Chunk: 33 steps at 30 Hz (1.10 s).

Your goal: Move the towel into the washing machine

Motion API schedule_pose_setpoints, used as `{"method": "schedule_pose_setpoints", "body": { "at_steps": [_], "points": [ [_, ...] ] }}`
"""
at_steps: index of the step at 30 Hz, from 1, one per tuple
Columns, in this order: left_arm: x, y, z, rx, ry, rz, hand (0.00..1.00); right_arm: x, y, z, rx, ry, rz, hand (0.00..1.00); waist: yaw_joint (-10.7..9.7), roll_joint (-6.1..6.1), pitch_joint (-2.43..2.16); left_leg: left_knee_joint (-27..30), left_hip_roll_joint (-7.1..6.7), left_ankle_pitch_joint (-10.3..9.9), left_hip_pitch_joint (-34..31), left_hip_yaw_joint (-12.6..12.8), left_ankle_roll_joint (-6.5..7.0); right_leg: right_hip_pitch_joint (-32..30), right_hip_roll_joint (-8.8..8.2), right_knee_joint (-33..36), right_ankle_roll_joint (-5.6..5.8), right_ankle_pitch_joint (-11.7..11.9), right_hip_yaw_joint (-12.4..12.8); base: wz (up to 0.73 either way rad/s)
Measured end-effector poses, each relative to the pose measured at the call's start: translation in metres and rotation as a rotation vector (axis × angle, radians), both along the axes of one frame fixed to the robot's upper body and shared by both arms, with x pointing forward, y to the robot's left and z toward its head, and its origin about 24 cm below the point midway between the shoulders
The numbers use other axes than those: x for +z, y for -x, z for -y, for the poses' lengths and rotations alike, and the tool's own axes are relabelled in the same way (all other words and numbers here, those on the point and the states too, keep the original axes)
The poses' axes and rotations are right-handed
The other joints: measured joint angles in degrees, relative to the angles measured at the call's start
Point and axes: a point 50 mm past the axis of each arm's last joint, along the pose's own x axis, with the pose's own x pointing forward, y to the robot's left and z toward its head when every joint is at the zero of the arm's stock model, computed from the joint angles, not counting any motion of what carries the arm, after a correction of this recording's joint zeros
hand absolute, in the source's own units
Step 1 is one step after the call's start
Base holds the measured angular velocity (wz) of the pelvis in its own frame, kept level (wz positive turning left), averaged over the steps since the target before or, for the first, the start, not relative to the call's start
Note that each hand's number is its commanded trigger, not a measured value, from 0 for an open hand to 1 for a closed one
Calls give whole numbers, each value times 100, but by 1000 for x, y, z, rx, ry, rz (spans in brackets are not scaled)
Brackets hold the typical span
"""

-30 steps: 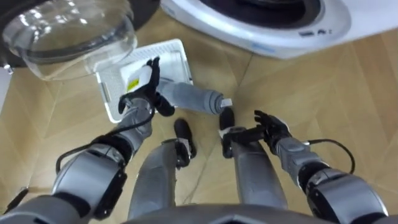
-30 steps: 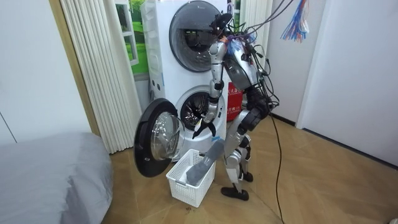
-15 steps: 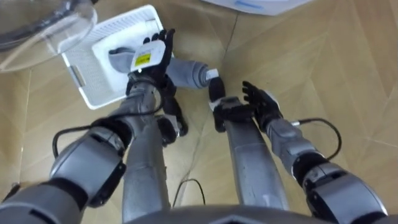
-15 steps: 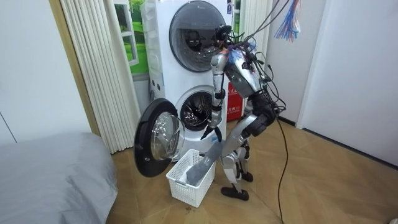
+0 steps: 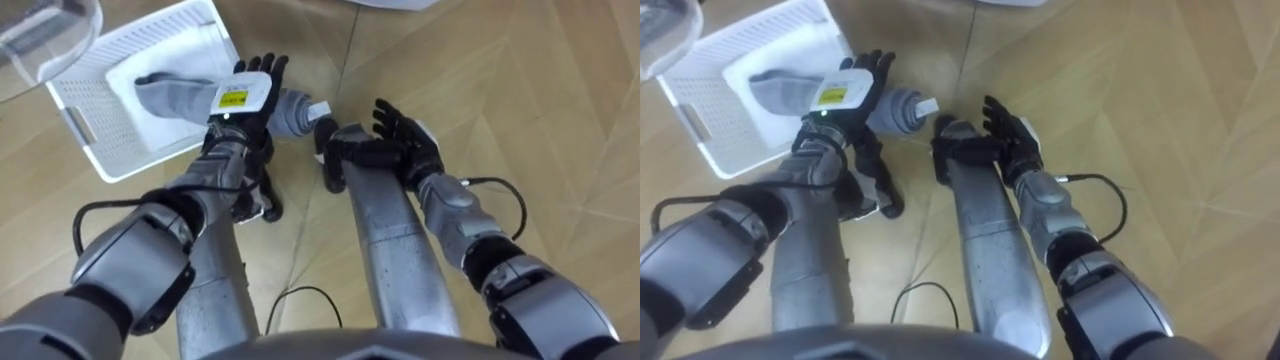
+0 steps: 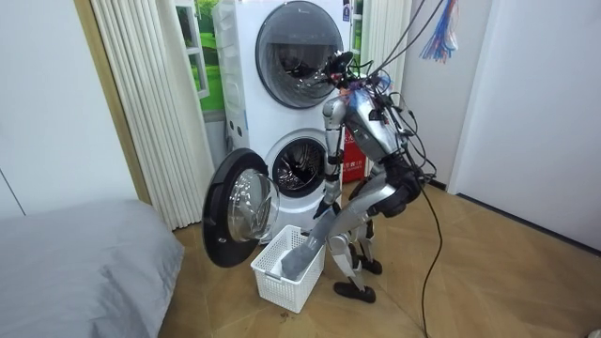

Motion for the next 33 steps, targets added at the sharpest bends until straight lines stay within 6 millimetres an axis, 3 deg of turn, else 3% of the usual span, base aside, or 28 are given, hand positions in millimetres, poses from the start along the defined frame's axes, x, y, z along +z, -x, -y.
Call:
{"method": "schedule_pose_setpoints", "body": {
  "at_steps": [3,4,5,26,33],
  "points": [
    [-2,1,-3,-12,-21,-25,2,0,0,-1,-2,-19,-6,0,-47,-63,1,56,-3,-5,-37,-28,-5,-18,-4,46,-2,-2,-17,2],
    [-3,2,-3,-25,-32,-38,86,0,-1,-1,0,-21,-4,0,-53,-71,-1,67,-6,-6,-50,-46,-6,-17,-8,46,-2,-2,-33,0],
    [-4,3,-3,-33,-39,-54,100,0,0,-1,4,-20,-1,0,-53,-87,-3,76,-4,-6,-58,-55,-6,-17,-9,46,-2,-2,-43,0],
    [0,-2,-10,-39,-74,-61,100,-1,-1,-1,5,-38,2,0,-83,-145,-14,92,-13,-11,-173,-112,10,-79,-52,36,-27,-29,-137,0],
    [-10,10,-13,-21,-58,-38,100,-13,11,2,-12,-19,-67,0,-28,-144,-16,-157,1,-8,404,-129,5,541,-49,-276,-23,-9,-209,0]
  ]
}}
